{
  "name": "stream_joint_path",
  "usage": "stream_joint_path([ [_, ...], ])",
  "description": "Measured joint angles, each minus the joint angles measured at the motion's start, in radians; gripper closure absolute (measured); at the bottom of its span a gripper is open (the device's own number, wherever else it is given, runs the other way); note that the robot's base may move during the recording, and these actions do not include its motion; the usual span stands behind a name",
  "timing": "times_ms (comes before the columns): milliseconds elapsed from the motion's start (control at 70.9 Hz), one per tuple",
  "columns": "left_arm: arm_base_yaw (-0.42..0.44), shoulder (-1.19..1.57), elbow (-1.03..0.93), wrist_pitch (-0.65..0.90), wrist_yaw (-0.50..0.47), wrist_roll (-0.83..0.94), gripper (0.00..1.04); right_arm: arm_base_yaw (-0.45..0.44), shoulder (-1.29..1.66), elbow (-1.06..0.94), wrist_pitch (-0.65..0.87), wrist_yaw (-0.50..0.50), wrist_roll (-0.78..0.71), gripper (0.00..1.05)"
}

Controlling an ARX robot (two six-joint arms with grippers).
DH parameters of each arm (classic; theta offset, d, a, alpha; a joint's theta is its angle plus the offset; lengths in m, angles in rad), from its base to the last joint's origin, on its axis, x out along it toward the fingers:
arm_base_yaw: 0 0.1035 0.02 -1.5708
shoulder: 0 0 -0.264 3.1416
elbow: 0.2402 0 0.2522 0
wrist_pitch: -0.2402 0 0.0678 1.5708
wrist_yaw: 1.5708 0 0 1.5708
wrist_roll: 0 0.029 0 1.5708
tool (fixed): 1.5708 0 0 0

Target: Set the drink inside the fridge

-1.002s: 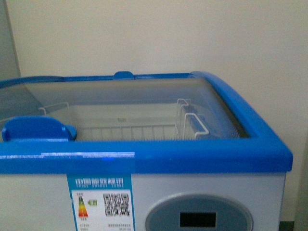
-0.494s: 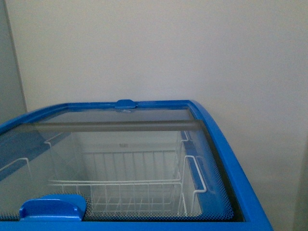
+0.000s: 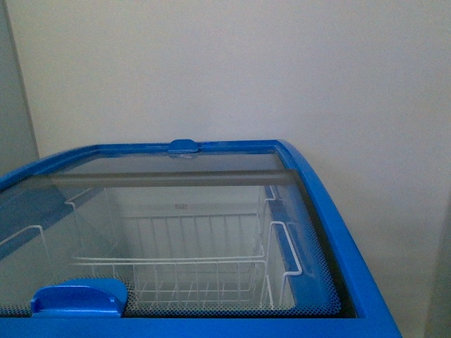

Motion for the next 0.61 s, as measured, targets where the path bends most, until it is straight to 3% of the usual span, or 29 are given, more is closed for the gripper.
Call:
stream_joint_path([
  [42, -0.010, 0.064, 0.027, 0.014, 0.024, 0.097, 0.08, 0.000, 0.000, 0.000, 0.000, 0.000, 0.000, 0.69],
  [141, -0.024, 0.294, 0.113, 0.038, 0.093, 0.595, 0.08, 0.000, 0.000, 0.000, 0.000, 0.000, 0.000, 0.69],
  [282, -0.034, 0.451, 0.238, -0.040, 0.132, 0.946, 0.08, 0.000, 0.000, 0.000, 0.000, 0.000, 0.000, 0.69],
  [607, -0.103, 0.605, 0.407, -0.272, 0.173, 1.247, 0.08, 0.000, 0.000, 0.000, 0.000, 0.000, 0.000, 0.69],
])
